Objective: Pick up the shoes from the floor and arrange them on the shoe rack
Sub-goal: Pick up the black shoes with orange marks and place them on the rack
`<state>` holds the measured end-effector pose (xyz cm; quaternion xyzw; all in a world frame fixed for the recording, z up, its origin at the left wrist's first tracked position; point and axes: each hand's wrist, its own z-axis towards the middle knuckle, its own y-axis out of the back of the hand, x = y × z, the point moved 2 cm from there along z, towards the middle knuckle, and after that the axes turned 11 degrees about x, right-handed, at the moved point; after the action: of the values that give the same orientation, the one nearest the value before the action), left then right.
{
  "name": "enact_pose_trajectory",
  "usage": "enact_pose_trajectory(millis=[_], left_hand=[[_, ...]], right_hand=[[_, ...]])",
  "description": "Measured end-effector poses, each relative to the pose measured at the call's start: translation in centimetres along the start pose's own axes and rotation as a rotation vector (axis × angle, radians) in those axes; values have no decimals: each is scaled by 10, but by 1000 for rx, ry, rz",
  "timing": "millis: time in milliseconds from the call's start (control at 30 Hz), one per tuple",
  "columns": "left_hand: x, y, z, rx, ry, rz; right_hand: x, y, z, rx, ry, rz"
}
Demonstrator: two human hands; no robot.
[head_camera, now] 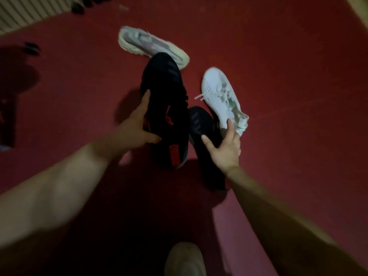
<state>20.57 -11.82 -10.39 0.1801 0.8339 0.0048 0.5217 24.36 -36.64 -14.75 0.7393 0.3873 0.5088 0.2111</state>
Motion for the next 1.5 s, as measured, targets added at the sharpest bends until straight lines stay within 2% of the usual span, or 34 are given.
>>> enact_pose_trajectory(millis=[100,233,500,633,733,800,1000,1167,1367,1500], left_hand=[[12,-24,11,38,10,-68],[36,-41,9,85,53,-153],[50,-45,2,82,70,-183],[42,-42,-3,75,36,-179],[37,-32,-8,53,10,-152],[37,-21,-12,22,0,-161],[1,19,-46,-120,-44,-221],[-59,67,-104,-295,-71,-127],[-124,106,-206,-450,-163,-127],[-137,122,-284,-516,-230,-67]], right_hand=[[-34,-5,-13,108,-55,-126],[-52,7,-15,314,-81,-143],[-50,-14,-43,252,-158,-444],[-45,-11,-39,211,-141,-305],[-38,0,-39,180,-75,-82],[-28,7,-40,159,-1,-31],[52,18,-26,122,236,12],[151,25,-27,104,336,107],[248,44,-92,126,499,140],[291,44,-156,66,613,112]])
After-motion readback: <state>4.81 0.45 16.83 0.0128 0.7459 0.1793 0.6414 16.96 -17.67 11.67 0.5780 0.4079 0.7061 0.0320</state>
